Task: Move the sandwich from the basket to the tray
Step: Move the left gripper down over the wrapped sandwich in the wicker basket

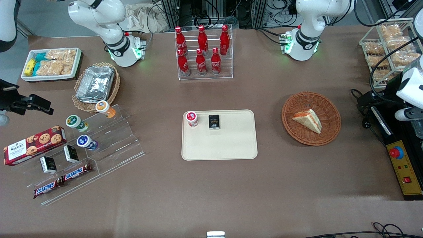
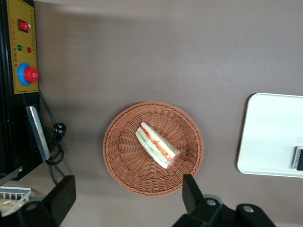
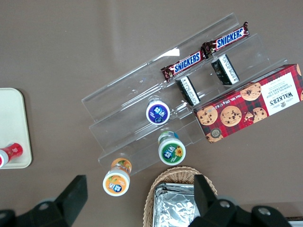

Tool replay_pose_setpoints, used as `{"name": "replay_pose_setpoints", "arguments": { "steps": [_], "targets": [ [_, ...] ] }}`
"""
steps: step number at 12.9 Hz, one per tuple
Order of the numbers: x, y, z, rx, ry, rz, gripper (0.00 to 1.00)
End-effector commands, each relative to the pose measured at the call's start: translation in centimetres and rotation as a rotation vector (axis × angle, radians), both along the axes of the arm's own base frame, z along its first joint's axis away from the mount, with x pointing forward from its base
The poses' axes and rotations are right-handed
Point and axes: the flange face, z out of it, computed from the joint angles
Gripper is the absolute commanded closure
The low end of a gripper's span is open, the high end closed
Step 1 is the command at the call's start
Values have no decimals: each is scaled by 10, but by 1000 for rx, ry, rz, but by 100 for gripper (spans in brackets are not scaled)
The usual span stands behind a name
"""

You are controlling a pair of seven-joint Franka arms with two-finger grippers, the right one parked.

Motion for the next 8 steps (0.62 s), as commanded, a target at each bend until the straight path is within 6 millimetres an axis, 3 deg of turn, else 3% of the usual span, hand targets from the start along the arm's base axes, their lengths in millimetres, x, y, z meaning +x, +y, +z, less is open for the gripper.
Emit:
{"name": "replay_pose_setpoints", "arguments": {
  "steps": [1,3,4,6,8],
  "targets": [
    [5,-4,1,21,14,-12,0],
    [6,-8,3,7,9,9,0],
    [6,-10,-1,4,16,100,0],
    [15,-37,-22,0,43,293,0],
    [17,-44,-48,-20,67,501,0]
  ]
}}
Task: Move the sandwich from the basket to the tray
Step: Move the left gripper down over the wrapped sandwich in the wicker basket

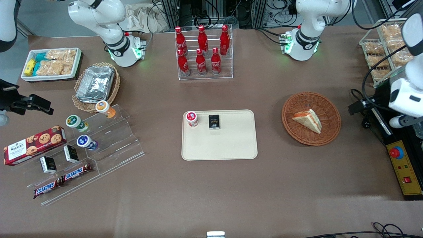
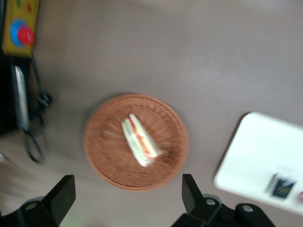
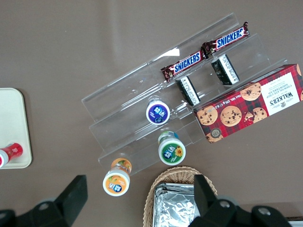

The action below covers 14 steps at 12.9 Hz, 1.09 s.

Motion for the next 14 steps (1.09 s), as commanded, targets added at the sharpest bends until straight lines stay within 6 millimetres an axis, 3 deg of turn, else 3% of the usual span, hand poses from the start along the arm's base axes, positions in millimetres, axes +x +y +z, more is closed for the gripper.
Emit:
{"name": "replay_pose_setpoints", "arguments": {
  "steps": [1,2,4,6,10,12,14],
  "targets": [
    [3,-14,-37,-4,30,241,0],
    [1,-15,-52,8,35,311,0],
    [-9,-26,-103,28,72,374,0],
    [-23,-25,-145,42,74,478,0],
    [-59,-18,-226,55,74,525,0],
    [-71,-16,-250,63,86,546,0],
    [-78,-14,-263,74,110,547,0]
  ]
}}
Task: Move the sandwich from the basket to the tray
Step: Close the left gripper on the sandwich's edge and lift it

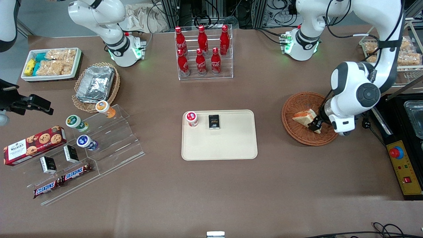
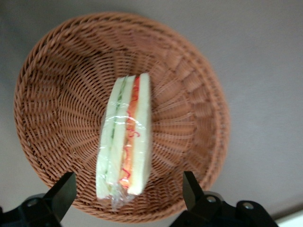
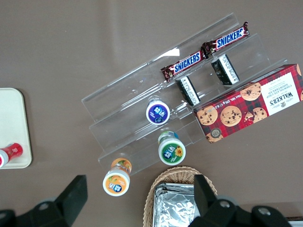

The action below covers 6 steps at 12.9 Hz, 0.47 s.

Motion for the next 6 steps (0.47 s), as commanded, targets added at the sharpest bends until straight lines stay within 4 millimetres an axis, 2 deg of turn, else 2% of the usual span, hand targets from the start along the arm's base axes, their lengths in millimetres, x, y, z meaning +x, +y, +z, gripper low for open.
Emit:
{"name": "replay_pose_setpoints", "arguments": {
  "steps": [1,4,6],
  "targets": [
    [-17,3,-8,3,-14,31,0],
    [-36,6,-38,5,-36,33,0],
    [-45,7,-52,5,-53,35,0]
  ]
}}
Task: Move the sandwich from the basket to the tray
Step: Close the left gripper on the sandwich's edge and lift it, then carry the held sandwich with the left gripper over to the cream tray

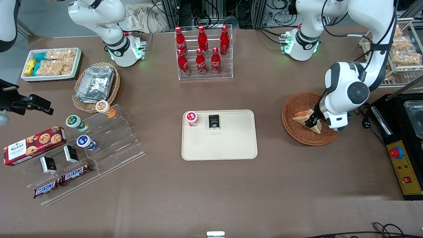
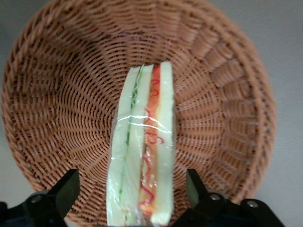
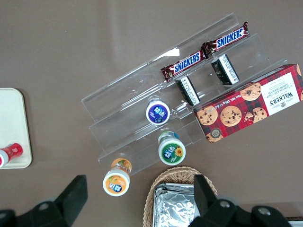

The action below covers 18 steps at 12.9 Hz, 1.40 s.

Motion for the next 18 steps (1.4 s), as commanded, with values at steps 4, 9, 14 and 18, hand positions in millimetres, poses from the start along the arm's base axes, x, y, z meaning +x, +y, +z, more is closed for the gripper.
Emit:
{"name": "replay_pose_setpoints", "arguments": {
  "steps": [4,9,14,18],
  "targets": [
    [-8,-2,-3,1,-46,16,100],
    [5,5,69,-17,-88,-41,100],
    [47,-2,197,-40,-14,-187,100],
    [50,-50,258,-79,-24,-432,100]
  ]
}}
